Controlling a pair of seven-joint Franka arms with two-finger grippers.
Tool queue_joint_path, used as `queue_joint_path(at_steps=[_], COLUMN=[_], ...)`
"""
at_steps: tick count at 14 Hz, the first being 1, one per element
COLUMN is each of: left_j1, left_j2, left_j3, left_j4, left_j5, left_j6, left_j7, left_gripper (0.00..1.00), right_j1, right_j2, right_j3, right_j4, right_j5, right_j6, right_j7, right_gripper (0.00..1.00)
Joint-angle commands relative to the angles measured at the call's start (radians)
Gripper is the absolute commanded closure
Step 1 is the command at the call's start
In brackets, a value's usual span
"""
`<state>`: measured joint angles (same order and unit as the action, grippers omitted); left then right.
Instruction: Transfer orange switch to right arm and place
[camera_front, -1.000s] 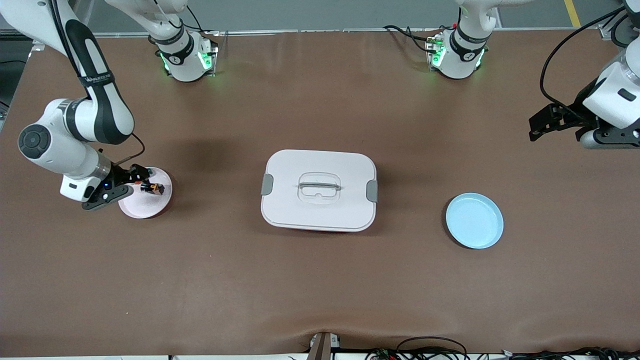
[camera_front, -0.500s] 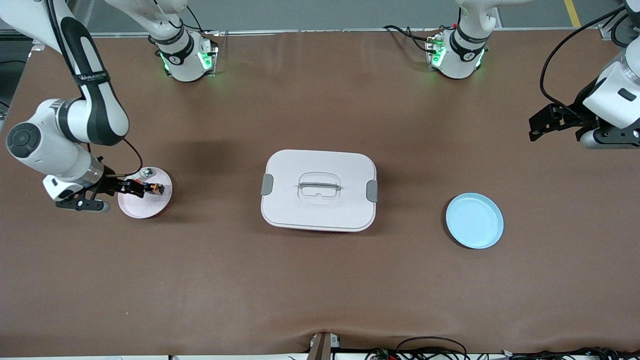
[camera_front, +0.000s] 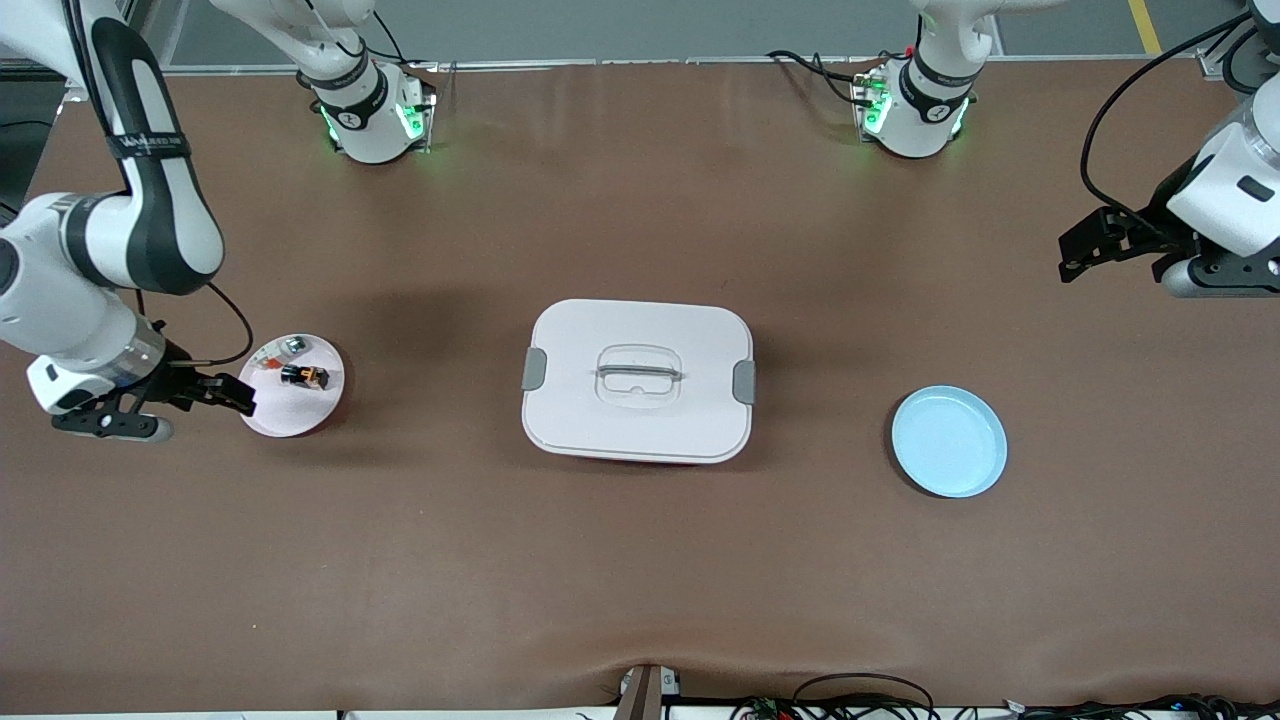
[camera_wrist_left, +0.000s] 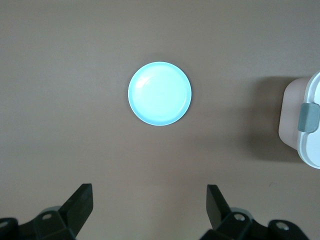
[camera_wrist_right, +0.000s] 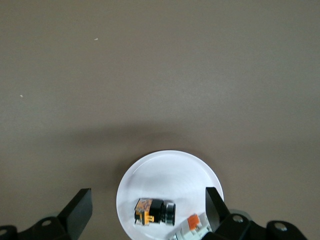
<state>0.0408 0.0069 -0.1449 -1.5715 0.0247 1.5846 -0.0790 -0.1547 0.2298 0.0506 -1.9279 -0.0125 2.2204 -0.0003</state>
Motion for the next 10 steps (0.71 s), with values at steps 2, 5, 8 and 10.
queue_joint_path(at_steps=[2,5,8,10], left_j1=[0.004,0.004,0.001,0.001], left_j2=[-0.001,0.002,0.004,0.004], left_j3=[0.001,0.001,0.001,0.001], left_j4=[0.013,0.014,0.014,0.014], left_j5=[-0.016,-0.016,-0.016,-0.016], left_j6=[-0.005,-0.003,-0.003,-0.003], left_j7=[-0.001,-0.001,-0.001,-0.001], left_gripper=[0.0,0.0,0.0,0.0], right_j1=[0.015,0.041,0.043,0.044], right_j2=[-0.006,-0.01,-0.049,-0.087], right_j3=[0.018,0.02,0.022,0.02], right_j4=[0.168,0.228,0.262,0.256], right_j5=[-0.007,-0.012,-0.012,-0.011], right_j6=[-0.2,-0.252,-0.313,-0.346], right_j7=[0.092,0.132,0.128,0.128], right_gripper=[0.0,0.0,0.0,0.0])
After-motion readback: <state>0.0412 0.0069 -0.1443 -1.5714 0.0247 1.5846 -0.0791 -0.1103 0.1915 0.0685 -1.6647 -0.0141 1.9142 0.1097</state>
